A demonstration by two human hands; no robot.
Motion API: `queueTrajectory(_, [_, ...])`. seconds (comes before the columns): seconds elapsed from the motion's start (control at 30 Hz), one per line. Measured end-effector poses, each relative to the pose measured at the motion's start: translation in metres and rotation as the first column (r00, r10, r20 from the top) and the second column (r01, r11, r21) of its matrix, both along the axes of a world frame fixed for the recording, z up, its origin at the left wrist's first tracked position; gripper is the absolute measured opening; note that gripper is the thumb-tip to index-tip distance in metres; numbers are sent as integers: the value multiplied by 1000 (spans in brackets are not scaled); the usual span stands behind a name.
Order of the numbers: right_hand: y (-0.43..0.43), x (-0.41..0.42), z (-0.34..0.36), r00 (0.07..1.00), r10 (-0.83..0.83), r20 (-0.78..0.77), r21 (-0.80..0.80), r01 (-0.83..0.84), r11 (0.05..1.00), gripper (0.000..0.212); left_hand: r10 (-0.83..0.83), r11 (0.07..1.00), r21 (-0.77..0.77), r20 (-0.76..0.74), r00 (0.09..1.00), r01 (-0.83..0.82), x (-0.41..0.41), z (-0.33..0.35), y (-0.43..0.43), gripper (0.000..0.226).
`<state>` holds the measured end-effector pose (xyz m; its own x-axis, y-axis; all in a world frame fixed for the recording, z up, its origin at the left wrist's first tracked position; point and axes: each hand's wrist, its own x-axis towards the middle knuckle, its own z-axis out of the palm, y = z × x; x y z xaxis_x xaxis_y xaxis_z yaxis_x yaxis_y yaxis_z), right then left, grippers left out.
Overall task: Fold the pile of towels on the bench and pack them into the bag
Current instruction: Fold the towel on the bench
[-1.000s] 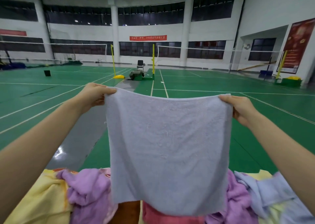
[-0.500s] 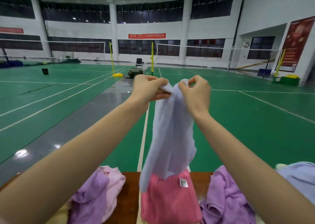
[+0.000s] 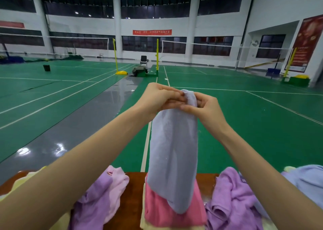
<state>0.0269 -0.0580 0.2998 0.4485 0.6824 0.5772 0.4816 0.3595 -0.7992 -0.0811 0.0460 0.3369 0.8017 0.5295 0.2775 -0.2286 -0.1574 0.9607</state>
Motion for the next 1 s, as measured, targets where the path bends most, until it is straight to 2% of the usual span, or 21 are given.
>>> queueTrajectory(0.07, [-3, 4, 0, 999, 30, -35, -4, -30, 1000, 29, 44, 981, 190, 7, 999, -44, -1, -1, 4, 13])
queueTrajectory(0.13, [-6, 6, 3, 998, 42, -43, -7, -42, 999, 20, 144, 882, 447, 48, 988, -150, 0, -2, 9, 13])
queueTrajectory(0.2, [-7, 8, 7, 998, 33, -48, 1, -33, 999, 13, 134, 814, 567, 27, 991, -125, -1, -5, 13, 19])
queueTrajectory(0.27, [-7, 10, 11, 999, 13, -47, 1, -13, 1000, 10, 62, 829, 558, -2, 998, -50, -1, -10, 15, 23])
queueTrajectory(0.4, [-8, 12, 12, 999, -28, -39, -29, 27, 999, 8, -13, 869, 495, 30, 999, -4, 1, -17, 17, 27])
queueTrajectory(0.5, [-11, 16, 7, 995, -28, -97, -20, 26, 999, 5, -99, 851, 516, -23, 995, 96, -3, -26, 22, 30])
queueTrajectory(0.57, [-16, 19, 5, 985, -8, -173, 14, 10, 1000, 14, -190, 836, 511, -75, 979, 202, -7, -35, 25, 31])
queueTrajectory(0.63, [-19, 21, 4, 972, 17, -236, 36, -9, 999, 20, -239, 804, 526, -137, 961, 275, -11, -43, 27, 25])
queueTrajectory(0.7, [-22, 23, 4, 956, 35, -292, 49, -21, 999, 23, -221, 756, 578, -215, 951, 306, -13, -50, 29, 13])
queueTrajectory(0.83, [-26, 28, 3, 944, 34, -327, 44, -21, 999, 21, -161, 745, 598, -270, 949, 297, -16, -62, 33, 11])
queueTrajectory(1.0, [-29, 34, -1, 944, 36, -329, 20, -31, 999, 18, -69, 831, 543, -119, 991, 123, -15, -66, 35, 13])
